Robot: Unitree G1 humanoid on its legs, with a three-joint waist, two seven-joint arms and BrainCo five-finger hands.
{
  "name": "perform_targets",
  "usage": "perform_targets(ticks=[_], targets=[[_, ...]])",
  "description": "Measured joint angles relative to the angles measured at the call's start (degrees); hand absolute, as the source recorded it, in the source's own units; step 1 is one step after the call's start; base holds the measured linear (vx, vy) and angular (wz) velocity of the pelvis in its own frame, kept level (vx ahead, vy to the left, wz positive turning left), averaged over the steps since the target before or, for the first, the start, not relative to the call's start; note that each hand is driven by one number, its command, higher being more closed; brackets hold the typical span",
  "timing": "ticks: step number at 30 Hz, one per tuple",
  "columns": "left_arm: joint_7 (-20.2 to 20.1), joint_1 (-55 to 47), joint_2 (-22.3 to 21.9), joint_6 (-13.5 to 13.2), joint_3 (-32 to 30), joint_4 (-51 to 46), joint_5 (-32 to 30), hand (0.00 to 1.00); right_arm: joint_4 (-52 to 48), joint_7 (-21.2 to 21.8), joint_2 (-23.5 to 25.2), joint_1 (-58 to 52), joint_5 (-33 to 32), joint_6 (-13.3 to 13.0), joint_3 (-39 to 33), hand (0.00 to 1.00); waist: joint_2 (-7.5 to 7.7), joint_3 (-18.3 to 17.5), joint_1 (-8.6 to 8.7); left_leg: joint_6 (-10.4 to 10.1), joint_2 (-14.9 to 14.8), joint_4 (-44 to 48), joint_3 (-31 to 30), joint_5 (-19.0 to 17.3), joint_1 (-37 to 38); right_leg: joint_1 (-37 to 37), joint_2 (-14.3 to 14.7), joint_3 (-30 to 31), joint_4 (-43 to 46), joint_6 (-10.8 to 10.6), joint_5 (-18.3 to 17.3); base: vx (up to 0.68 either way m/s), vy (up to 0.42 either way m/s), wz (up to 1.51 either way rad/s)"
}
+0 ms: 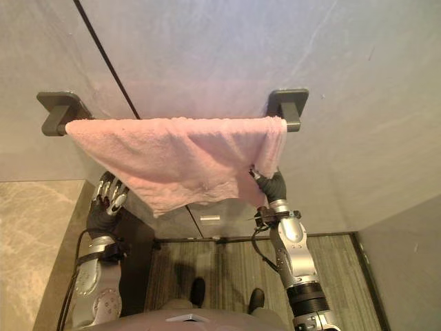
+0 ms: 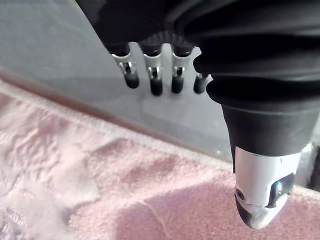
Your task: Organize washtable
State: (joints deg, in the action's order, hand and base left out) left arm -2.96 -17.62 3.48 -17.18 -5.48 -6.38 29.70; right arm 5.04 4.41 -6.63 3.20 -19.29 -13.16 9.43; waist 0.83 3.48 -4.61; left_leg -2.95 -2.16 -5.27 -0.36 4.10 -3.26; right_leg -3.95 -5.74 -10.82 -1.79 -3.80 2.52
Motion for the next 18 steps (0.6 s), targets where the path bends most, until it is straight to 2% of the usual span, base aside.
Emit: perform_targets(ticks=[8, 9, 14, 18], targets=[[2.07, -0.17, 1.68, -0.16, 1.86, -0.48, -0.9, 0.0, 0.22, 2.0, 0.43, -0.24, -3.1, 1.39, 4.86, 1.0, 0.26, -1.28, -0.06, -0.26, -0.07, 0.0, 1.79, -0.32, 0.05, -0.07, 0.37, 1.75, -1.73, 0.01, 1.56, -0.03, 0.002, -0.11], [2.22, -0.18, 1.92, -0.16, 2.54, -0.49, -0.92, 1.0, 0.24, 2.01, 0.41, -0.4, -3.41, 1.51, 5.8, 1.0, 0.33, -1.64, -0.07, -0.27, -0.07, -0.01, 1.98, -0.32, 0.07, -0.13, 0.36, 1.96, -1.74, 0.08, 1.58, -0.04, 0.011, -0.1], [3.24, -0.15, 2.47, -0.15, 4.35, -0.55, -3.29, 1.0, 0.25, 2.39, 0.47, -0.73, -4.34, 2.3, 8.51, 1.0, 0.37, -3.44, 0.09, -0.29, -0.08, -0.04, 3.2, -0.32, -0.05, -0.94, 0.34, 2.85, -1.76, 0.13, 1.73, -0.04, 0.008, -0.13], [3.2, 2.0, 4.76, 0.02, 8.99, -0.79, -6.82, 1.0, 1.28, 2.4, 0.49, -0.79, -4.34, 2.55, 10.08, 1.0, 0.26, -5.17, 1.07, -0.27, -0.09, -0.09, 3.9, -0.34, 0.07, -1.18, 0.35, 3.78, -1.77, 0.09, 1.86, -0.01, 0.007, -0.12]])
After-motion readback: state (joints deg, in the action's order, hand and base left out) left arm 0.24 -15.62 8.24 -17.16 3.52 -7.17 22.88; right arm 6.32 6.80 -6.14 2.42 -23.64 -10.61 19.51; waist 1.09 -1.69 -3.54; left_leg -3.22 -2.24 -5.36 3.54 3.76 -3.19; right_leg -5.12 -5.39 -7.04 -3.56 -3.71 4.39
